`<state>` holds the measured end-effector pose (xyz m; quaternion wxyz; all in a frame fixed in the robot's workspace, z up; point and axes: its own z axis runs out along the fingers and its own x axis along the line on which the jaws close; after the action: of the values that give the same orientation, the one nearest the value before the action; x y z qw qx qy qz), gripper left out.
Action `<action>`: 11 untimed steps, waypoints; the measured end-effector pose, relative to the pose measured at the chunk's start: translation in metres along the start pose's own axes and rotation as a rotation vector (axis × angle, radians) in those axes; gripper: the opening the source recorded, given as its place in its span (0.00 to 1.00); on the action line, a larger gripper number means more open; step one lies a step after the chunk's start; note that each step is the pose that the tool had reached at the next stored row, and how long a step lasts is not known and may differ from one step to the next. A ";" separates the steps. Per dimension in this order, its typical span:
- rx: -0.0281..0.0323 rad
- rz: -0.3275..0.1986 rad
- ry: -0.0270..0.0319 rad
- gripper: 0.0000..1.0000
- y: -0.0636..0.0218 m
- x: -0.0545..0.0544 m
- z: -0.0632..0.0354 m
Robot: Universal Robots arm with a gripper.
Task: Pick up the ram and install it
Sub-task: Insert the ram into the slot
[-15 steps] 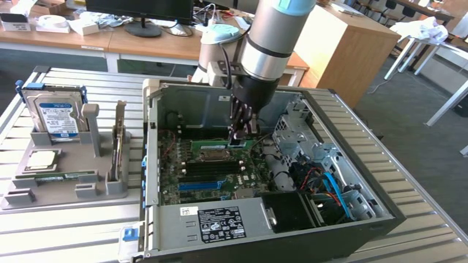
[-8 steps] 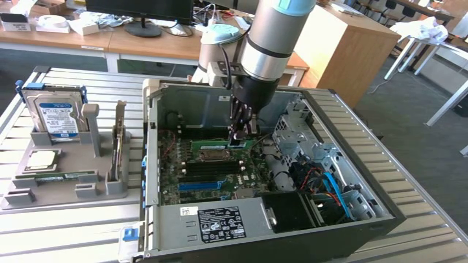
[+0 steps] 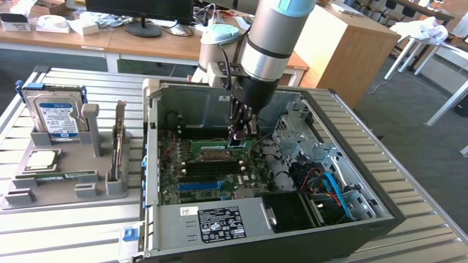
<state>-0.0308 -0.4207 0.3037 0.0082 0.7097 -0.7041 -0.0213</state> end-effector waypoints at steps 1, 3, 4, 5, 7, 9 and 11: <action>0.0001 0.000 -0.0001 0.11 0.0000 0.000 0.0003; 0.0000 0.000 0.0001 0.11 0.0000 0.000 0.0007; -0.0001 0.000 0.0001 0.11 0.0000 0.000 0.0008; 0.0000 0.000 0.0002 0.11 0.0000 0.000 0.0008; -0.0001 0.000 0.0002 0.11 0.0000 0.000 0.0008; 0.0000 0.000 0.0001 0.11 0.0000 0.000 0.0009; 0.0002 0.000 -0.0005 0.11 -0.0001 0.000 0.0017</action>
<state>-0.0308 -0.4206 0.3020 0.0079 0.7097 -0.7041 -0.0214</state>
